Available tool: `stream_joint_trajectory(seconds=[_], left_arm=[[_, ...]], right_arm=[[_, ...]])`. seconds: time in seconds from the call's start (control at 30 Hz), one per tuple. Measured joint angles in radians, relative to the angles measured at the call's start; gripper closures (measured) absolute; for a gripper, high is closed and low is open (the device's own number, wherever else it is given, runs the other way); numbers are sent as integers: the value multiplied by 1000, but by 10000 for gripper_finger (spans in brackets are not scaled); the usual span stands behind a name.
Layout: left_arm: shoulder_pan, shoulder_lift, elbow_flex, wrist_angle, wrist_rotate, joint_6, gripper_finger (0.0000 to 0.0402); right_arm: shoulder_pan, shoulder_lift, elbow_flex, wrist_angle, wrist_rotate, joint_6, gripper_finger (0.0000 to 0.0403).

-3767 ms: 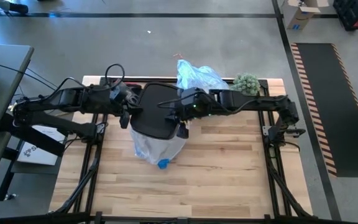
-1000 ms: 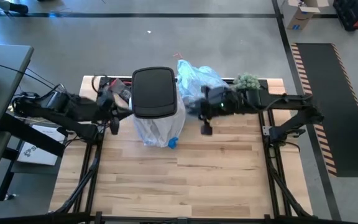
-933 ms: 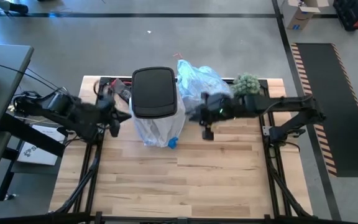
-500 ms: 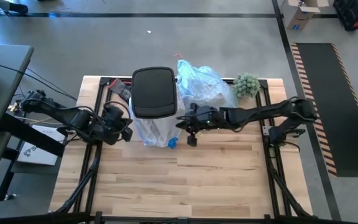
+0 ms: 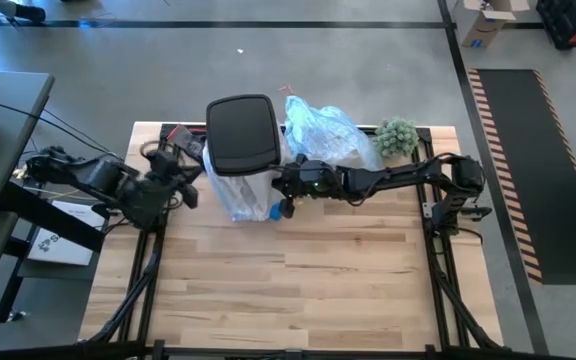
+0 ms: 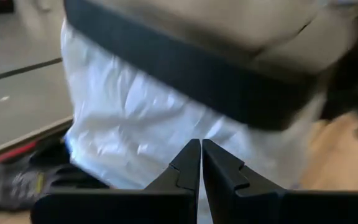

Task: Place trash/remove bag and relplace

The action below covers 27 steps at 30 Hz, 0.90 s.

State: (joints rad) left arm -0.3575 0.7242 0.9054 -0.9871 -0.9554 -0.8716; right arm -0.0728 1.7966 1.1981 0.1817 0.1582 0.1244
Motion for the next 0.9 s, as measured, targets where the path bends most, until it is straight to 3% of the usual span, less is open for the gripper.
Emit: stream_joint_trajectory(seconds=[0.17,0.47,0.73,0.9], left_arm=[[-35,-42,59,142,1,154,402],[-133,56,58,503,79,397,402],[-204,183,53,530,84,346,402],[-206,184,-68,598,131,282,402]], right_arm=[[14,-76,1,-77,4,-43,403],[100,-511,-2,-530,-53,-152,403],[152,-851,-10,-793,-147,-77,403],[198,-1047,-215,-670,-208,-20,403]])
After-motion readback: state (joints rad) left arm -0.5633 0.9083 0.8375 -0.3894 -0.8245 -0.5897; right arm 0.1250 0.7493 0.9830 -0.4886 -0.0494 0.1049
